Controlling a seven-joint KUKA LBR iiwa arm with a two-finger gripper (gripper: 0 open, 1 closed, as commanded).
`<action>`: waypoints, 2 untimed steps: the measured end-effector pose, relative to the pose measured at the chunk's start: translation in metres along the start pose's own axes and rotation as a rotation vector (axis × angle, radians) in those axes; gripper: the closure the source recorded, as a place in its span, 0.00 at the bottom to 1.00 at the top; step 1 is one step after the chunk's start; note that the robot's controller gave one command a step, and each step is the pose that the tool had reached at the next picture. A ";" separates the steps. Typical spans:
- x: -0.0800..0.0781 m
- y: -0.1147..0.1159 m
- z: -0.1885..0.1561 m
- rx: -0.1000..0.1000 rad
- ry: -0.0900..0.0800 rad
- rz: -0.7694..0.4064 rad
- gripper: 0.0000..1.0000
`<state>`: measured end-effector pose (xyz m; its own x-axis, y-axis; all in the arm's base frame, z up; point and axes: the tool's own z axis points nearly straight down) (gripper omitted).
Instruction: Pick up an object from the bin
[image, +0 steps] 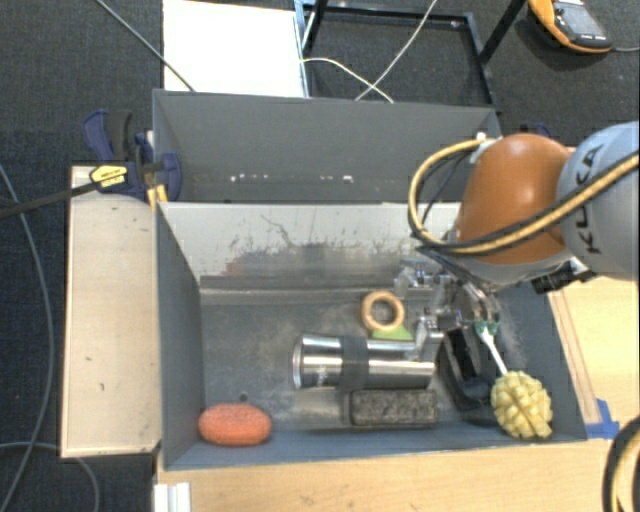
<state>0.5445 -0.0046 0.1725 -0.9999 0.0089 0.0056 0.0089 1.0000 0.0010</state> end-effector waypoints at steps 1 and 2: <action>-0.001 0.000 -0.004 0.000 -0.009 -0.001 0.00; 0.042 0.056 0.060 -0.001 -0.011 -0.058 0.00</action>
Offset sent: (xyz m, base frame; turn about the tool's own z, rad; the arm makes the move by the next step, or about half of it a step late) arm -0.0428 0.0558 -0.0598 -0.0574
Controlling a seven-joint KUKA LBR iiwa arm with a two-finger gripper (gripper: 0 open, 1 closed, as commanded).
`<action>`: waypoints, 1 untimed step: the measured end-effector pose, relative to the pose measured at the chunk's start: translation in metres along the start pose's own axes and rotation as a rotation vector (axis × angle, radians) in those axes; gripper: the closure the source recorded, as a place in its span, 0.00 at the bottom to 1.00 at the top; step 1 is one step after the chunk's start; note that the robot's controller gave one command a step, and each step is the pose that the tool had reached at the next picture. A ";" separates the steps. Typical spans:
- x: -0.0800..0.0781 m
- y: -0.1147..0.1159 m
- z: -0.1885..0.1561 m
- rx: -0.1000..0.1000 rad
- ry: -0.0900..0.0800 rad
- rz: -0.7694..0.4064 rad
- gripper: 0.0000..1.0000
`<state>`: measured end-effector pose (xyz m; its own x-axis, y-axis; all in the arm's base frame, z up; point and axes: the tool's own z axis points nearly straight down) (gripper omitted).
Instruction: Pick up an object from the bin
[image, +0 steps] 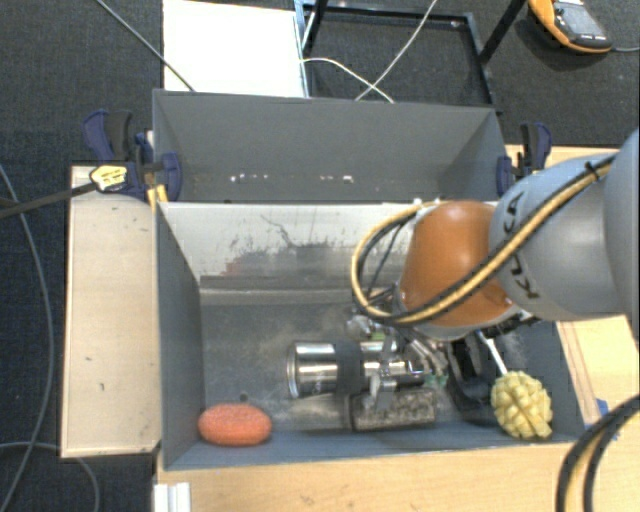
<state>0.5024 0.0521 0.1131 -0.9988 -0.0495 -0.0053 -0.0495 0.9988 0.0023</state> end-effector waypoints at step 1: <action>0.012 0.023 0.002 0.002 -0.026 0.053 0.00</action>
Offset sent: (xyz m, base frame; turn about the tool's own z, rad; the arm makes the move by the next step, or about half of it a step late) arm -0.0226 0.0311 -0.0131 -0.0427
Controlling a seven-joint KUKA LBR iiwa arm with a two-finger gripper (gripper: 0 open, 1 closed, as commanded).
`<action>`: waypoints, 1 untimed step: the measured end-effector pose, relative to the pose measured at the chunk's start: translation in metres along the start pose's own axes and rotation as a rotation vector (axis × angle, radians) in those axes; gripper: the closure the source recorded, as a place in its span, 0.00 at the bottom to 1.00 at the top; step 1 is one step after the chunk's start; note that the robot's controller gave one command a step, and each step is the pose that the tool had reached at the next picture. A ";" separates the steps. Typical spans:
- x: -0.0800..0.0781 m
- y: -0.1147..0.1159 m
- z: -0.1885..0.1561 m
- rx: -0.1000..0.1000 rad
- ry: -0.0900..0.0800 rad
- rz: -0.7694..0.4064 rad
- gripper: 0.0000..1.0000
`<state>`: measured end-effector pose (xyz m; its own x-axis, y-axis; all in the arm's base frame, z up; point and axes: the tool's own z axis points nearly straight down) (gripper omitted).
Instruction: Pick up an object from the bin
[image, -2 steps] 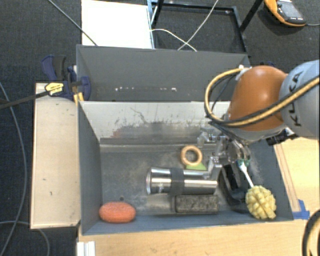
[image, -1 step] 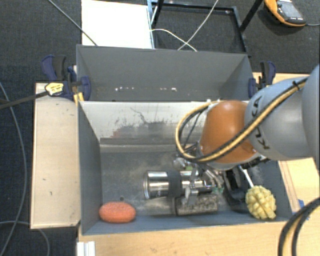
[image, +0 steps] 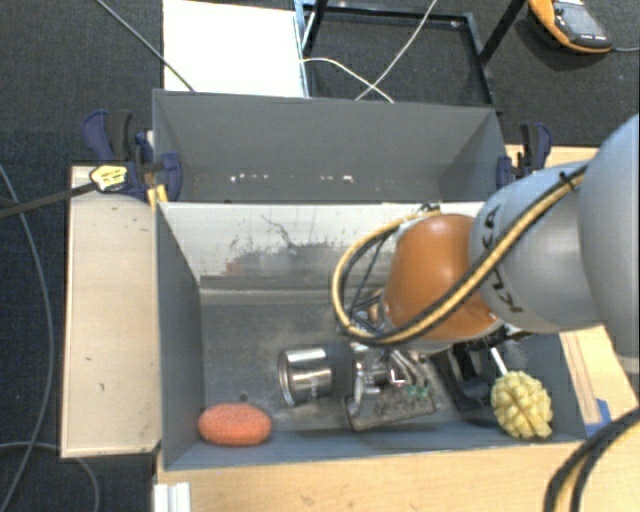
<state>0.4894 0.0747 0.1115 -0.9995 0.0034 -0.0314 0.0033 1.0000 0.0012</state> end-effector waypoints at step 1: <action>0.002 0.008 0.007 -0.002 -0.003 -0.088 0.00</action>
Offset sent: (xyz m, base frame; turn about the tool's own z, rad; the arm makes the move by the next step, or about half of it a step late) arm -0.0115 -0.0156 -0.0415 -0.0291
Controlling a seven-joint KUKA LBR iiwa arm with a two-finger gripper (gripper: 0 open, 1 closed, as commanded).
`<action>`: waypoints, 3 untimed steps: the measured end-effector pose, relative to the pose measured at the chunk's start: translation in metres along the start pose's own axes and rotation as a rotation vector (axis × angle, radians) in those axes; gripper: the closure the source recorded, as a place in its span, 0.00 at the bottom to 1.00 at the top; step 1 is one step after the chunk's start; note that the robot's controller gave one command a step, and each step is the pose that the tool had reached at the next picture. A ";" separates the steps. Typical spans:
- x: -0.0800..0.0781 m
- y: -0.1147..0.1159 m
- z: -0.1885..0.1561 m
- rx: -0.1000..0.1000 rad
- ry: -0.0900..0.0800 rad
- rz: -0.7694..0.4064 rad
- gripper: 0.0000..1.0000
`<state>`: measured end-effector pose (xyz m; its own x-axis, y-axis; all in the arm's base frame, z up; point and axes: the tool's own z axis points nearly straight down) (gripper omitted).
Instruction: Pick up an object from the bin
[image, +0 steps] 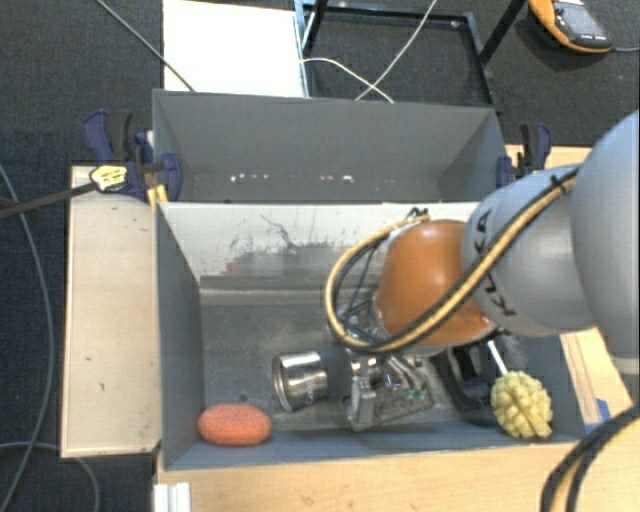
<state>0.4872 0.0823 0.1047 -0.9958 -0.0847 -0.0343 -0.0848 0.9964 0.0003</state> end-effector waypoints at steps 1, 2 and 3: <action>0.007 -0.021 0.031 -0.001 -0.016 0.059 0.00; 0.006 -0.021 0.030 -0.004 -0.021 0.112 1.00; 0.006 -0.021 0.030 -0.005 -0.024 0.127 1.00</action>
Offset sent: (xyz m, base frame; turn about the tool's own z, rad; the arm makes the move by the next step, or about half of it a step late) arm -0.0106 -0.0227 -0.0347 0.1618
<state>0.4838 0.0608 0.0748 -0.9975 0.0419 -0.0576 0.0414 0.9991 0.0108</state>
